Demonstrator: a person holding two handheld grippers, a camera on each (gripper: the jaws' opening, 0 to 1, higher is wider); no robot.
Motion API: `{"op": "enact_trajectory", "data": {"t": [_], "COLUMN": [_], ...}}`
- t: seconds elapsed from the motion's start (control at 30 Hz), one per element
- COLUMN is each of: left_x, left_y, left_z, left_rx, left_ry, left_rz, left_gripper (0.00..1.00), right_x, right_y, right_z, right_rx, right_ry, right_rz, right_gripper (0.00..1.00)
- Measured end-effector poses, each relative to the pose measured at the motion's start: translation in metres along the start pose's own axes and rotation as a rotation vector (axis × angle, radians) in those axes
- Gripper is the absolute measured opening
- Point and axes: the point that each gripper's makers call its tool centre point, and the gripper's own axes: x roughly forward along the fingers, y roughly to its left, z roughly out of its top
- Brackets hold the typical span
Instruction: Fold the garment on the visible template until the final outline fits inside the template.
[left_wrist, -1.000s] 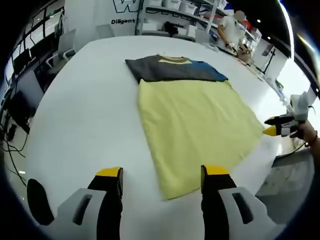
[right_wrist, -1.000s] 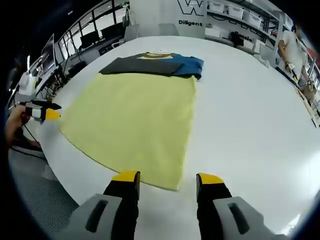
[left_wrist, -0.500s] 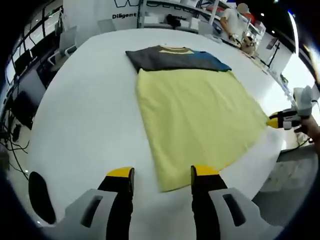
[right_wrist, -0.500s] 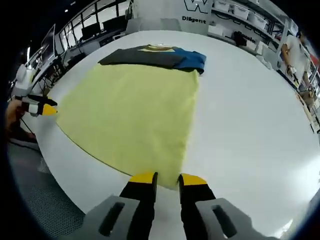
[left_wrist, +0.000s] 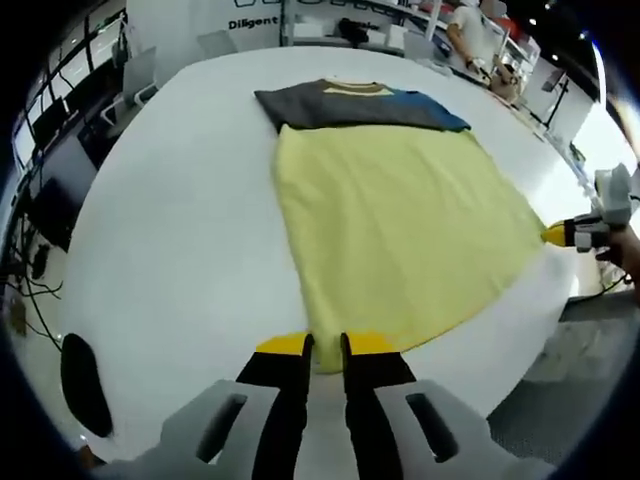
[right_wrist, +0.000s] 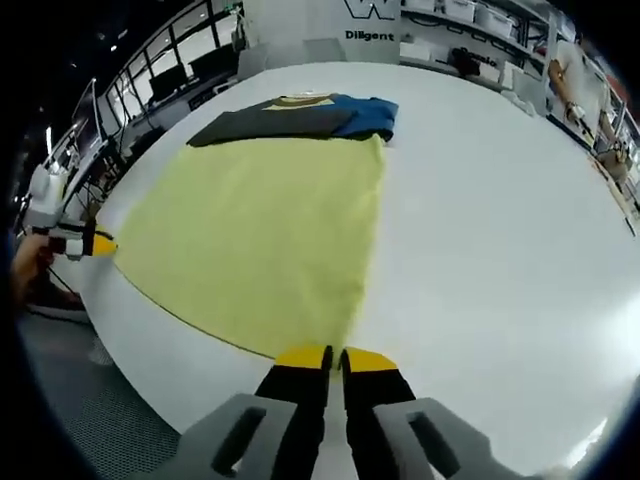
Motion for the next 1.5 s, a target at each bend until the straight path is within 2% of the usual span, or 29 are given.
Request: {"op": "enact_trajectory", "data": {"t": [0.13, 0.17, 0.3, 0.33, 0.37, 0.43, 0.57, 0.77, 0.97, 1.1, 1.27, 1.33, 1.5], "left_x": [0.0, 0.001, 0.0, 0.0, -0.001, -0.002, -0.004, -0.01, -0.017, -0.02, -0.022, -0.024, -0.028], "left_y": [0.0, -0.005, -0.005, -0.005, -0.005, -0.007, -0.011, -0.011, -0.015, -0.016, -0.019, -0.022, -0.025], "left_z": [0.0, 0.0, -0.001, -0.002, -0.002, -0.003, -0.009, -0.019, -0.034, -0.039, -0.045, -0.049, -0.057], "left_rx": [-0.002, 0.003, 0.023, 0.046, 0.068, 0.113, 0.132, 0.171, 0.176, 0.171, 0.174, 0.169, 0.157], "left_ry": [0.001, 0.01, 0.017, 0.02, 0.024, 0.03, 0.057, 0.098, 0.162, 0.18, 0.203, 0.217, 0.231], "left_rz": [-0.001, -0.012, -0.009, -0.01, -0.005, -0.005, -0.004, -0.002, -0.022, -0.028, -0.041, -0.057, -0.074], "left_gripper": [0.04, 0.04, 0.04, 0.04, 0.03, 0.03, 0.03, 0.03, 0.03, 0.03, 0.03, 0.03, 0.03], "right_x": [0.0, 0.0, -0.002, -0.003, -0.004, -0.005, -0.008, -0.016, -0.026, -0.031, -0.034, -0.037, -0.043], "right_y": [0.001, 0.001, 0.002, 0.002, 0.002, 0.003, 0.002, 0.012, 0.017, 0.019, 0.019, 0.019, 0.02], "right_z": [0.001, 0.001, 0.001, -0.001, -0.001, -0.001, -0.005, -0.021, -0.035, -0.041, -0.046, -0.05, -0.058], "right_rx": [-0.021, -0.053, -0.091, -0.173, -0.204, -0.198, -0.221, -0.264, -0.289, -0.291, -0.263, -0.216, -0.21], "right_ry": [-0.006, 0.001, 0.005, 0.022, 0.027, 0.027, 0.066, 0.147, 0.197, 0.212, 0.218, 0.232, 0.242], "right_rz": [0.003, -0.001, 0.004, 0.01, 0.004, -0.001, -0.005, 0.035, 0.057, 0.071, 0.077, 0.067, 0.079], "right_gripper": [0.0, 0.0, 0.0, 0.0, 0.0, 0.0, 0.0, 0.0, 0.0, 0.0, 0.0, 0.0, 0.0]}}
